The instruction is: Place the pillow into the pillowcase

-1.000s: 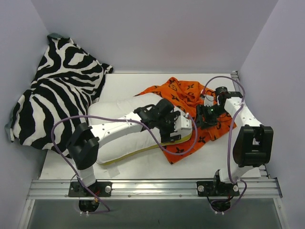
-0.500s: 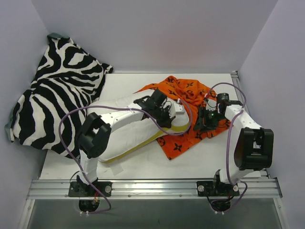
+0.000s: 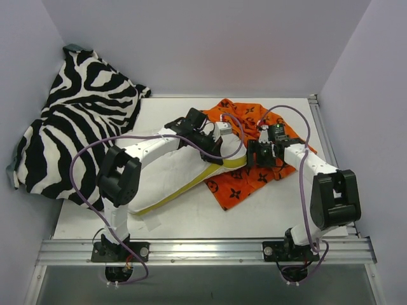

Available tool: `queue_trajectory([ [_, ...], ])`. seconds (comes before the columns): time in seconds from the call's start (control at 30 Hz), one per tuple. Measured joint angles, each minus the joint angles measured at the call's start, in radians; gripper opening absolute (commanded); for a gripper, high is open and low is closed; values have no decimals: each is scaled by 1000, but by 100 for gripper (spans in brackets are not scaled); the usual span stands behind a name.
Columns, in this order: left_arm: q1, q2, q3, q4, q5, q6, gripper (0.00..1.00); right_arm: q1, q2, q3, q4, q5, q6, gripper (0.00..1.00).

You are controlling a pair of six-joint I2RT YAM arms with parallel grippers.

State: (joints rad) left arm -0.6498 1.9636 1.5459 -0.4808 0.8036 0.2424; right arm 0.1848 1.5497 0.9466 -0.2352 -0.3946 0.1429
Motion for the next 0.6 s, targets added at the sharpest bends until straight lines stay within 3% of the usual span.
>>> queue_trajectory([
  [0.1,14,0,5,-3,21,-21,0,7,40,4,26,53,11,43],
  [0.13,18,0,6,-3,26,-27,0,7,57,5,35,67,11,19],
  [0.17,21,0,7,-4,31,-31,0,7,74,6,43,78,5,6],
  [0.2,23,0,7,-5,32,-35,0,6,90,6,45,85,5,0],
  [0.37,19,0,8,-9,-19,-60,0,-28,57,5,5,36,-4,0],
  [0.6,-25,56,84,2,-166,-169,0,-150,-267,3,-87,-150,-37,0],
])
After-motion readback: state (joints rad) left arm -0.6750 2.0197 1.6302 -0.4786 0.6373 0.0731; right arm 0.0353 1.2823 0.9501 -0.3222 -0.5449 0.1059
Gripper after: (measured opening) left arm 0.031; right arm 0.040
